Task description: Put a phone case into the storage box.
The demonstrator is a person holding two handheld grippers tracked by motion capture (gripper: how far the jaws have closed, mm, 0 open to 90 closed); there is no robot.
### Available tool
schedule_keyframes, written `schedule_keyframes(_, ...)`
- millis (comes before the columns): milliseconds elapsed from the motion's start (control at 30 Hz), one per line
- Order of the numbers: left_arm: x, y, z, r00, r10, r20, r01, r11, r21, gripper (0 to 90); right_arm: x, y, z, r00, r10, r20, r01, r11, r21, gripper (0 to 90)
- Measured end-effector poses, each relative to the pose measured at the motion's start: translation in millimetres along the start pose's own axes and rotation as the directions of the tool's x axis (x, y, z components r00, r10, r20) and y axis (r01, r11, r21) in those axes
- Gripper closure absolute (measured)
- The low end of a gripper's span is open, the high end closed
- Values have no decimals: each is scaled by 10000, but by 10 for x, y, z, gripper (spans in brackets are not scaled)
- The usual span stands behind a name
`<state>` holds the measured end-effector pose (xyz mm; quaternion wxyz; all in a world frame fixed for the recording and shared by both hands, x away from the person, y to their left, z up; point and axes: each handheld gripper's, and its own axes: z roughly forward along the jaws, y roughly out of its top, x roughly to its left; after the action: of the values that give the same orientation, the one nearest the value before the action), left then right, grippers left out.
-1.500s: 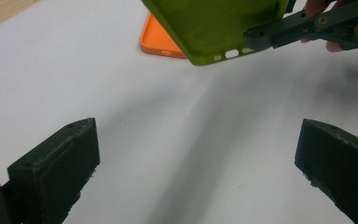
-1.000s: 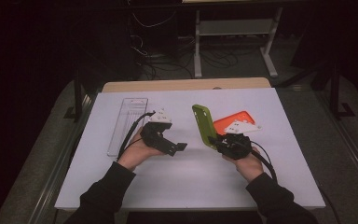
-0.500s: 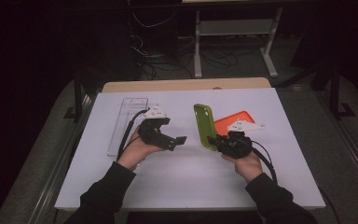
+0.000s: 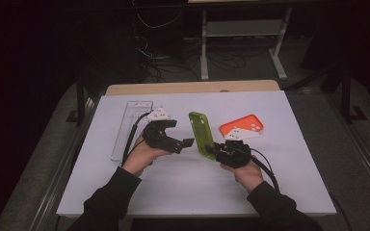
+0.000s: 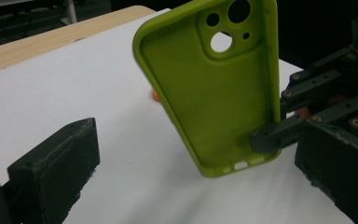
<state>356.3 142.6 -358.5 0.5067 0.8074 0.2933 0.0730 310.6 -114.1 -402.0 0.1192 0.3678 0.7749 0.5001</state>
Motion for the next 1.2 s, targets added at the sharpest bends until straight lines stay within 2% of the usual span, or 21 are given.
schedule_keyframes(267,-19,-8,27,9998,-86,206,90,9998,-184,0,151,13,51,9992,-212,-327,211,9998,-43,757)
schedule_keyframes(500,-45,-19,60,9991,-158,387,165,9997,-158,0,251,16,96,9981,-429,-440,425,9990,-106,757)
schedule_keyframes(533,-33,-17,62,9992,56,385,-51,9999,-143,0,264,16,99,9978,-470,-477,466,9989,-90,757)
schedule_keyframes(633,-29,-24,73,9990,126,420,-122,9999,-77,0,308,16,106,9976,-447,-535,443,9990,-88,757)
schedule_keyframes(667,-35,-31,82,9990,4,441,1,9999,-115,0,321,17,109,9977,-411,-542,406,9991,-107,757)
schedule_keyframes(700,-44,-36,94,9989,-79,456,88,9998,-205,0,324,18,116,9967,-597,-542,588,9981,-185,757)
schedule_keyframes(1033,-77,-46,119,9991,-99,420,110,9996,-267,0,391,9,146,9947,-863,-552,853,9961,-206,757)
schedule_keyframes(1200,-69,-49,111,9984,-324,465,346,9983,-462,32,402,3,154,9946,-940,-431,934,9955,-146,757)
